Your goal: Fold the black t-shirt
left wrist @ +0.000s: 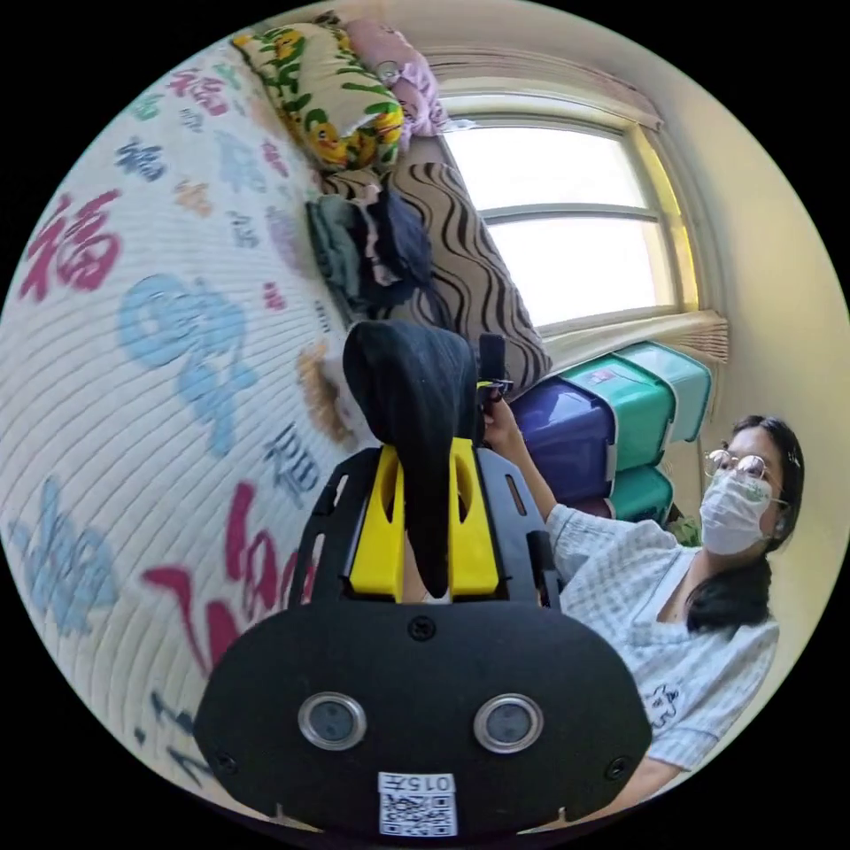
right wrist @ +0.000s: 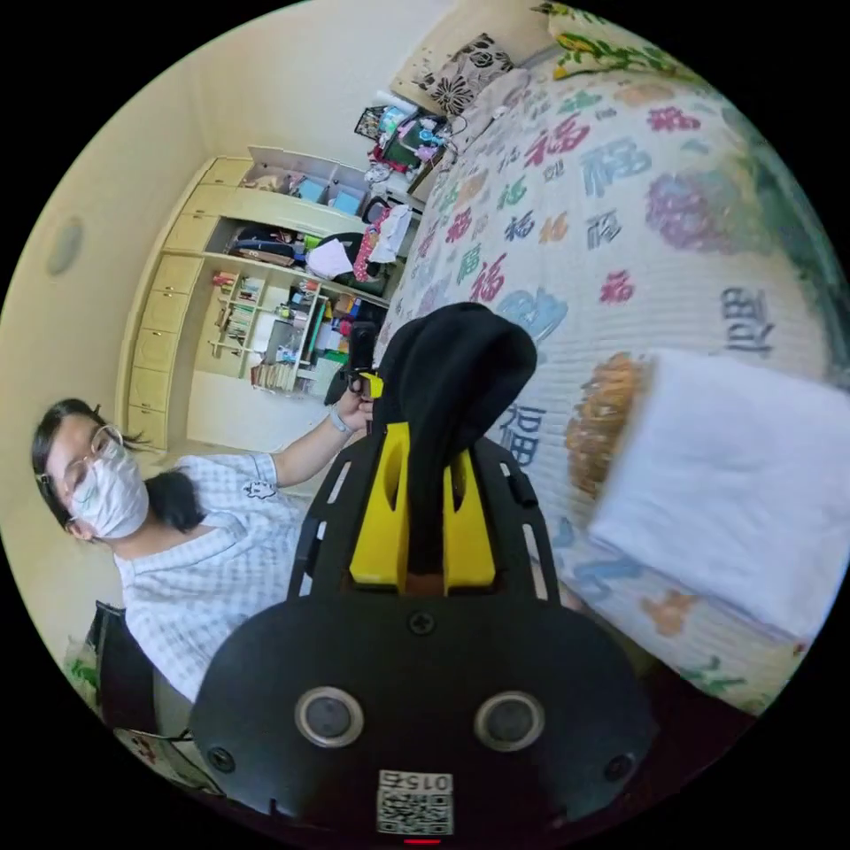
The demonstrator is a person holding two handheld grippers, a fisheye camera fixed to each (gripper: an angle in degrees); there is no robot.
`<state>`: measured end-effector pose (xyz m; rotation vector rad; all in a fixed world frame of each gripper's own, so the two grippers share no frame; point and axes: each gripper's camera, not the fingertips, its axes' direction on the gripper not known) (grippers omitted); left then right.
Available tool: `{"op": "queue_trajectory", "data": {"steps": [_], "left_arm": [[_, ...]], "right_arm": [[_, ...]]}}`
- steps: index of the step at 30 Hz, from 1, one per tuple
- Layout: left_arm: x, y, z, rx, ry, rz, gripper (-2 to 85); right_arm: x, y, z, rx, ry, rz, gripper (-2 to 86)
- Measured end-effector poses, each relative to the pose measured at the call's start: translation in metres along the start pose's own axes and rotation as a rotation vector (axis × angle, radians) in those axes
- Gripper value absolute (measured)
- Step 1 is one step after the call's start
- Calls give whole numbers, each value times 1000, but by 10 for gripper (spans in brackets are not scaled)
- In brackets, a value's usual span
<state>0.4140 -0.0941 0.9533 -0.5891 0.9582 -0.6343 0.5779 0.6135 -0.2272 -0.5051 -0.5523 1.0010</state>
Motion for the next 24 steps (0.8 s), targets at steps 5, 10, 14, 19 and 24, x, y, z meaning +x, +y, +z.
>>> {"op": "queue_trajectory", "data": {"steps": [5, 10, 14, 19, 24], "left_arm": [[-2, -31, 97, 73, 63, -67, 78], [-44, -22, 151, 88, -93, -187, 74], [-50, 0, 134, 94, -123, -175, 69], [-28, 27, 98, 120, -212, -109, 58], [-7, 60, 69, 119, -283, -101, 47]], "right_arm": [[-10, -12, -85, -73, 167, 123, 59], [34, -19, -99, -94, 302, 343, 59], [59, -15, -62, -115, 400, 415, 58], [39, -3, -58, 53, 416, 422, 43], [-17, -4, -28, 105, 612, 436, 10]]}}
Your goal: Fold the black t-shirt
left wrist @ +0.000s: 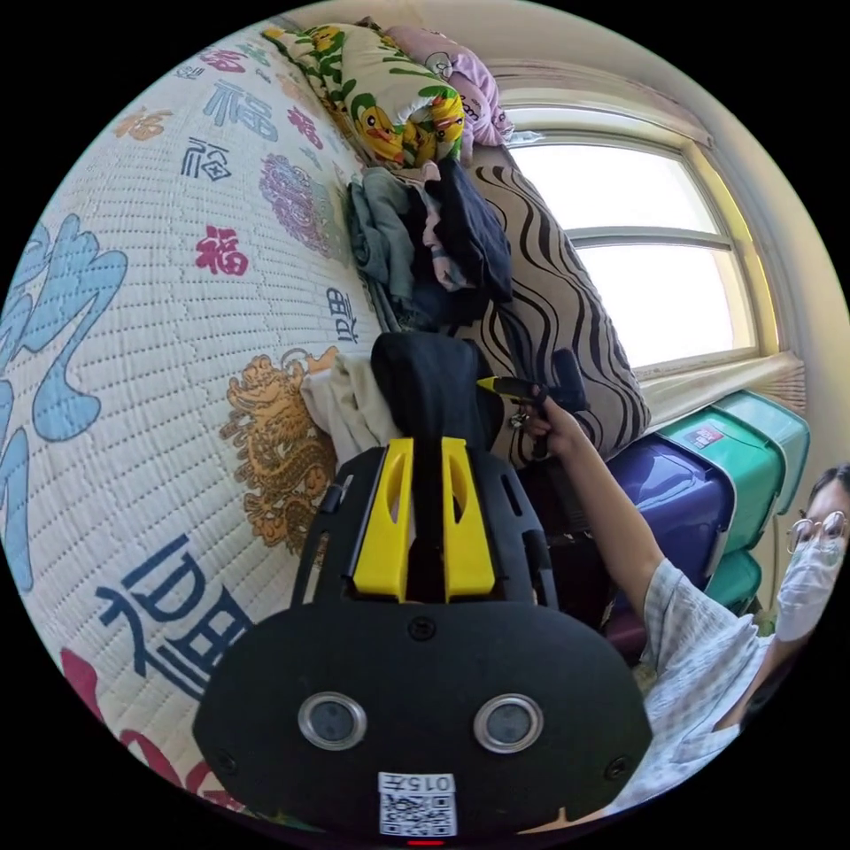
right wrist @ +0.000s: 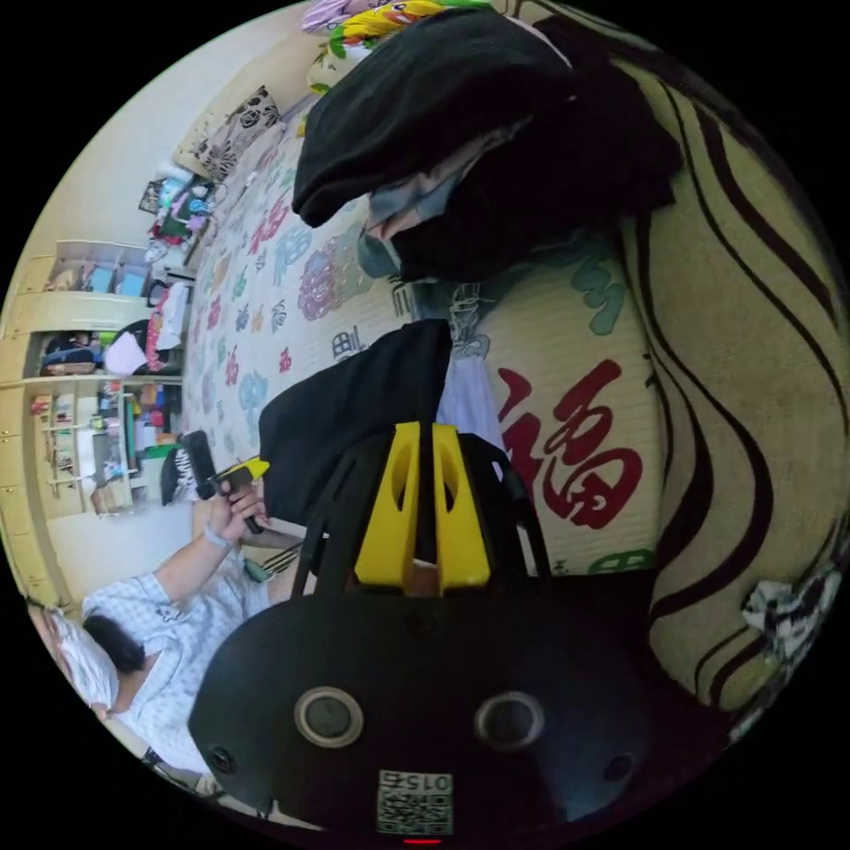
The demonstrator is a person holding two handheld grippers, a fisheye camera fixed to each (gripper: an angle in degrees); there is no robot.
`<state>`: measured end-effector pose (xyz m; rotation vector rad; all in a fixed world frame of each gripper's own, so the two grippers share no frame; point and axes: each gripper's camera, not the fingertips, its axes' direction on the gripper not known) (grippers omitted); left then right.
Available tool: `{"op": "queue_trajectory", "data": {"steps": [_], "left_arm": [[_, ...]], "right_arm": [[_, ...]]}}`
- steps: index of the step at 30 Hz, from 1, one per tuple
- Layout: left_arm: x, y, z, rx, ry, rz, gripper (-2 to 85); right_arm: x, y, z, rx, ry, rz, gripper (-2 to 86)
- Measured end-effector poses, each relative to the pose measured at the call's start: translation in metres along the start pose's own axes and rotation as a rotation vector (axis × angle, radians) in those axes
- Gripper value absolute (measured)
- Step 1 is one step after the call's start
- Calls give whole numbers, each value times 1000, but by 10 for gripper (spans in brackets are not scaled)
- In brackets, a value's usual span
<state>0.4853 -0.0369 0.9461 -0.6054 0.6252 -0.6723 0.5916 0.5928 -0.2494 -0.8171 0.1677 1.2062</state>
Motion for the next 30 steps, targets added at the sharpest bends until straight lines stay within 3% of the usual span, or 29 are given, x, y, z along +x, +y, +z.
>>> {"op": "queue_trajectory", "data": {"steps": [4, 10, 12, 14, 16, 19, 21, 24, 27, 30], "left_arm": [[14, 46, -79, 48, -102, 54, 1], [21, 158, -253, 128, -225, 129, -8], [20, 200, -307, 161, -266, 120, -8], [20, 244, -362, 210, -306, 111, -7], [22, 304, -437, 314, -366, 95, -4], [26, 380, -534, 480, -487, 74, 10], [30, 427, -589, 574, -631, 58, 35], [34, 501, -671, 701, -880, -8, 77], [29, 570, -741, 803, -1065, -104, 98], [6, 609, -795, 804, -1178, -164, 111]], "right_arm": [[-65, 22, -15, 104, 172, -6, 2], [-206, 62, -27, 242, 723, -135, -4], [-240, 72, -20, 272, 1028, -79, -6], [-267, 81, -14, 255, 1099, -74, -7], [-304, 98, -7, 272, 999, -155, -8], [-374, 144, 11, 405, 666, -309, -7], [-429, 187, 39, 472, 284, -486, -6], [-501, 240, 84, 596, -114, -607, -5], [-586, 287, 133, 683, -245, -676, -4], [-670, 313, 178, 600, -347, -808, 1]]}}
